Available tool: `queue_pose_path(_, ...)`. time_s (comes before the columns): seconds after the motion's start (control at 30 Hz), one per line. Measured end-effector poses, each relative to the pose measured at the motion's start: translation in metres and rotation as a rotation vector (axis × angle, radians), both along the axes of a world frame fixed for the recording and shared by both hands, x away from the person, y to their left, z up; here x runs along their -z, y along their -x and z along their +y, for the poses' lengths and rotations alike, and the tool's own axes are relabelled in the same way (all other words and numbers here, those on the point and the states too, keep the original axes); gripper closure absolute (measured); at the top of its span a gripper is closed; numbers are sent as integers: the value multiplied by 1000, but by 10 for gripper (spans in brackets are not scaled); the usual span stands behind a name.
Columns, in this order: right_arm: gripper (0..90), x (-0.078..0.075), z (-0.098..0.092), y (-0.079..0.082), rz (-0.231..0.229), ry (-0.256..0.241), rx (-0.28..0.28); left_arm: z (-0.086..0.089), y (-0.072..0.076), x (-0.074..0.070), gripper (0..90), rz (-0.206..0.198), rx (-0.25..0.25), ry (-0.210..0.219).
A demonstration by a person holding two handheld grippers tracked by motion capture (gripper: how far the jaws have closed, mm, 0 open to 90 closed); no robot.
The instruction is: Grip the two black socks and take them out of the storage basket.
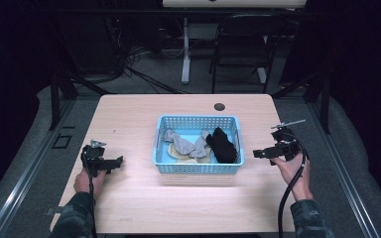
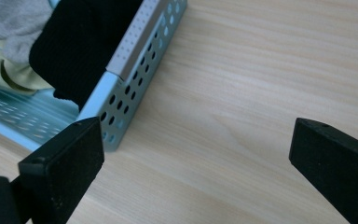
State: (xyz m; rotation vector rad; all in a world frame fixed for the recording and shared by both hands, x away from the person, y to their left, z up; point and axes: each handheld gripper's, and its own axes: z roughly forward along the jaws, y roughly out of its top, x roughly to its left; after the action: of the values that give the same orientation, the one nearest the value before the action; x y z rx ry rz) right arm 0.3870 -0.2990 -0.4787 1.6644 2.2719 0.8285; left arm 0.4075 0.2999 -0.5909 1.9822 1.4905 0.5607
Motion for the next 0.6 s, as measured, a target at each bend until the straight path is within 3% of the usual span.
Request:
queue_pose_path(0.33,25,-30,31,-14,-52,-6,-56,0,0,0,3,-1,0,-1)
queue_pose_path(0.6,26,-36,60,-27,-57,-18,-116,0,0,0,3,-1,-2,2)
